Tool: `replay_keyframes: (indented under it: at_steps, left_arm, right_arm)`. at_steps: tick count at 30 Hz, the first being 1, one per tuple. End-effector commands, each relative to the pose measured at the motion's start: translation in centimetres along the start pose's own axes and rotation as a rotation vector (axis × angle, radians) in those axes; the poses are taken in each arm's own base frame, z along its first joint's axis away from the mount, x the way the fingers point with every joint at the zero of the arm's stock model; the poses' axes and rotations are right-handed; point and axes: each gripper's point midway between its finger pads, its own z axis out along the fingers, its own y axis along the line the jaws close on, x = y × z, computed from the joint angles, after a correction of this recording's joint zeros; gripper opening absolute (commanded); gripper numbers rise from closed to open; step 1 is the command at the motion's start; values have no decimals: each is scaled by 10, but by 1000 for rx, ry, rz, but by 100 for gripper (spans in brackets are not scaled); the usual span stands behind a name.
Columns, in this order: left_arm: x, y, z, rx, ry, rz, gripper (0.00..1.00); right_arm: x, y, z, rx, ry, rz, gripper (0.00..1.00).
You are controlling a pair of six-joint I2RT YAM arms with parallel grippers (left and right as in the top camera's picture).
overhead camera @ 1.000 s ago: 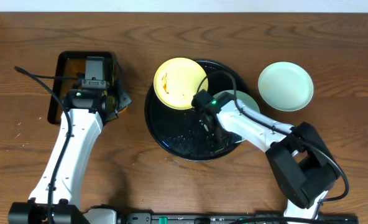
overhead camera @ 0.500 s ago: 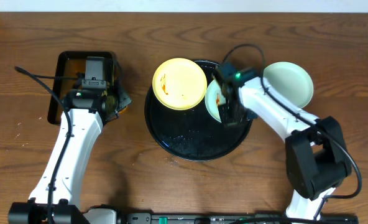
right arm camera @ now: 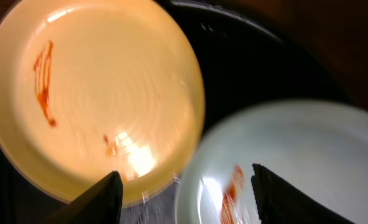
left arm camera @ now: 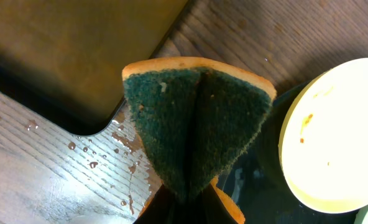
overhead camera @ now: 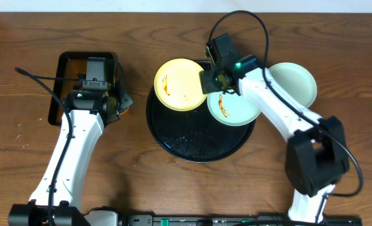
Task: Clean dirty plates on tray and stack at the side
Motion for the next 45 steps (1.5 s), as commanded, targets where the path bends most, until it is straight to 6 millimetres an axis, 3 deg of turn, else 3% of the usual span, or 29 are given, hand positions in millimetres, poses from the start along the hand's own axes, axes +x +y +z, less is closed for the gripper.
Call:
replay_keyframes:
  at_steps: [1, 9, 20, 25, 33, 37, 41, 45]
  left_arm:
    - [1, 3, 1, -5, 3, -8, 8]
    - [2, 3, 1, -8, 7, -7, 8]
    - [2, 3, 1, -8, 7, -7, 8]
    - [2, 3, 1, -8, 6, -7, 8]
    - [2, 3, 1, -8, 6, -7, 8]
    - [2, 3, 1, -8, 7, -7, 8]
    - [2, 3, 1, -8, 6, -7, 8]
    - [2, 3, 1, -7, 6, -7, 8]
  right_arm:
    - [-3, 4, 26, -34, 5, 5, 66]
    - [-23, -2, 48, 13, -84, -40, 66]
    - [-14, 1, 76, -8, -58, -44, 63]
    - [-8, 0, 86, -6, -39, -46, 48]
    - [-5, 16, 88, -33, -40, -69, 22]
    - [-1, 25, 87, -41, -35, -83, 2]
    - [-1, 32, 78, -38, -4, -84, 1]
    - [0, 38, 56, -33, 74, -75, 1]
